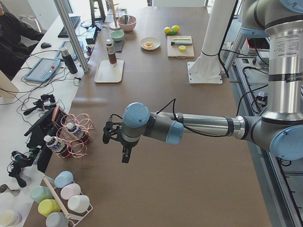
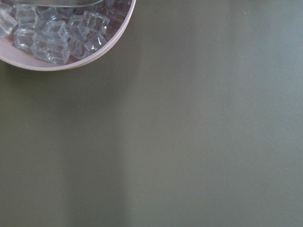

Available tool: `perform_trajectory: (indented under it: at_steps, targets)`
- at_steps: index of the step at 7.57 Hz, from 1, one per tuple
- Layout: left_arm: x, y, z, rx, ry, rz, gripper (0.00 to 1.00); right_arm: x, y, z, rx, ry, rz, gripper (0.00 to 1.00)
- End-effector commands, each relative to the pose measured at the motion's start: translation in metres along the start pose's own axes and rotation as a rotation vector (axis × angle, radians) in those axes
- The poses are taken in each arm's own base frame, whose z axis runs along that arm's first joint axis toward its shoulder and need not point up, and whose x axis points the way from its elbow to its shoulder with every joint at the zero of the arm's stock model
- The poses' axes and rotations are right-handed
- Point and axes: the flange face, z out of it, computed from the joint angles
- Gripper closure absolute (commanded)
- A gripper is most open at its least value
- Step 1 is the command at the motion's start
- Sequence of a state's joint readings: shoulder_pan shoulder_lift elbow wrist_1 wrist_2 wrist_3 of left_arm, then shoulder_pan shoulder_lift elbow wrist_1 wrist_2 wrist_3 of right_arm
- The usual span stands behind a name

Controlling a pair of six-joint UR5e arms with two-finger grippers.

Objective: Place donut on tray

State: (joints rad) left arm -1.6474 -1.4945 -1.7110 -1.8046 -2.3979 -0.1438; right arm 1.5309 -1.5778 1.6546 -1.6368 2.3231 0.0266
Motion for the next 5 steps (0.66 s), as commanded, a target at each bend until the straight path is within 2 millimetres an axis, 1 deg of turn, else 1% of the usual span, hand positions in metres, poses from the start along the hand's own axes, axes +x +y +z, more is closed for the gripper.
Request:
perform_trajectory:
  at_steps: [1,2,3,4,5]
  targets:
    - [0.0,-0.001,-0.001,0.003,0.0,0.002,0.02,-0.005,-0.002,-0.002,0.004,-0.028,-0.006,0.0]
    - [0.001,-0.002,-0.002,0.006,0.0,0.006,0.02,-0.012,-0.002,-0.009,0.018,-0.034,-0.02,0.0]
    - [0.001,0.0,-0.003,0.005,0.001,0.004,0.02,-0.017,0.001,-0.016,0.031,-0.034,-0.029,0.0]
    - [-0.008,0.012,-0.011,0.016,0.018,-0.01,0.02,-0.016,0.012,-0.017,0.033,-0.032,-0.029,0.0]
    - [-0.006,0.02,-0.028,0.045,0.015,-0.009,0.02,-0.023,0.018,-0.026,0.051,-0.03,-0.042,0.0]
